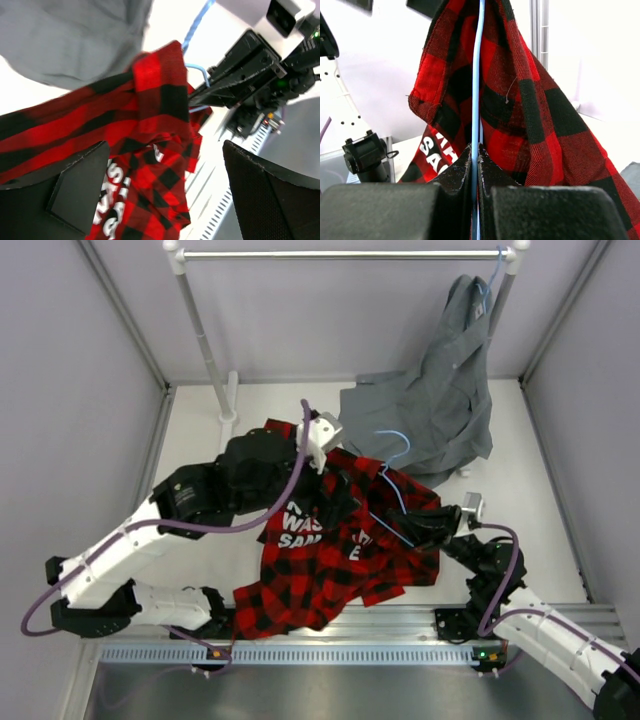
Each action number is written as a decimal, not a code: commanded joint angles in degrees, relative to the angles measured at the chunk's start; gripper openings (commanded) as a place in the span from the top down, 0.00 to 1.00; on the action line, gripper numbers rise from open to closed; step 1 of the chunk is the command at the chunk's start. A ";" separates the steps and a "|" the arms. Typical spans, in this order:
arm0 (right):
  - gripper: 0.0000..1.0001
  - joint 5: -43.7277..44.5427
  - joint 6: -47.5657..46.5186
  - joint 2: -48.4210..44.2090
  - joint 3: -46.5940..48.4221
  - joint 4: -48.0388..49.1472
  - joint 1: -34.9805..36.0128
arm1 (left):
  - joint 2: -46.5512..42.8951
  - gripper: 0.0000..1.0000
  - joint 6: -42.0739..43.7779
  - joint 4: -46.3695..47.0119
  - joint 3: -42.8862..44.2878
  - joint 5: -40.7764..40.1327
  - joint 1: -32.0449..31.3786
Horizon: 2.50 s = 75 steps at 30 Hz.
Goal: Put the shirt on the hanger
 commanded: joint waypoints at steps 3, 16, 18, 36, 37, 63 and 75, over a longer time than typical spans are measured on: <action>1.00 1.85 -1.27 -1.16 -0.63 11.10 0.71 | -3.49 0.02 14.19 3.47 8.25 -6.91 -0.15; 1.00 -2.02 -2.67 -7.48 2.97 -1.98 0.71 | 1.93 0.02 48.53 2.26 12.99 22.41 9.56; 1.00 -2.90 -2.94 -8.98 3.24 -4.53 0.71 | 5.20 0.02 47.39 -1.18 17.38 34.32 14.94; 1.00 -6.41 -6.63 -13.55 5.26 -15.09 0.71 | 9.96 0.19 48.79 -9.45 16.87 55.24 17.78; 1.00 -6.85 -6.81 -13.29 5.52 -15.00 0.71 | 11.18 0.20 48.35 -9.37 17.05 54.62 17.78; 1.00 -10.72 -9.36 -15.05 7.11 -17.29 0.71 | 15.06 0.51 46.51 -9.45 12.05 55.76 17.69; 1.00 -11.69 -11.29 -14.43 9.83 -19.75 0.71 | 16.02 0.50 46.50 -9.37 11.61 57.52 17.69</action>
